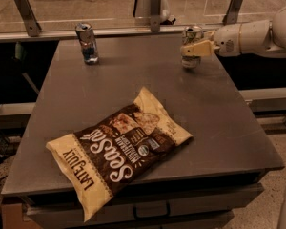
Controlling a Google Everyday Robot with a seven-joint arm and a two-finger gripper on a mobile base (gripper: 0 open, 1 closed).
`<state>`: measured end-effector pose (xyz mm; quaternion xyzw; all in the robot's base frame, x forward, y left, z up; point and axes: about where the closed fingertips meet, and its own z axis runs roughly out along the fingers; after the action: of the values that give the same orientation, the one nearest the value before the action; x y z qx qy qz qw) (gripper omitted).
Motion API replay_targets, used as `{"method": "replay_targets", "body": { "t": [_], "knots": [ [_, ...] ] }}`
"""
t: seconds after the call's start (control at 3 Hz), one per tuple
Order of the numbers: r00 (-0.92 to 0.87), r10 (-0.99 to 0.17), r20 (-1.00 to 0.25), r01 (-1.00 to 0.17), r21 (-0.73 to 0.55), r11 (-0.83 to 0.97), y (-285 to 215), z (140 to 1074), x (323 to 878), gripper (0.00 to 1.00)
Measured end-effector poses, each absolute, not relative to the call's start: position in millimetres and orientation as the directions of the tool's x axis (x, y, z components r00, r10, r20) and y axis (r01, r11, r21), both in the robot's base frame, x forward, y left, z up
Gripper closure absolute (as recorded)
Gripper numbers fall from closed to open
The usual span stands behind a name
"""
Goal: Move 7up can near brown chip bag
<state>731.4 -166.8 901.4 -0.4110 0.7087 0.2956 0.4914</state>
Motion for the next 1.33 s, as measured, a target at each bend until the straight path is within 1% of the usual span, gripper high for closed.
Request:
{"method": "replay_targets", "body": {
  "t": [0.67, 1.33],
  "knots": [
    [-0.183, -0.276, -0.944, -0.931, 0.077, 0.356, -132.9, 886.4, 638.8, 1.00],
    [-0.141, -0.235, -0.962, -0.972, 0.090, 0.217, -100.2, 882.0, 578.6, 1.00]
  ]
}}
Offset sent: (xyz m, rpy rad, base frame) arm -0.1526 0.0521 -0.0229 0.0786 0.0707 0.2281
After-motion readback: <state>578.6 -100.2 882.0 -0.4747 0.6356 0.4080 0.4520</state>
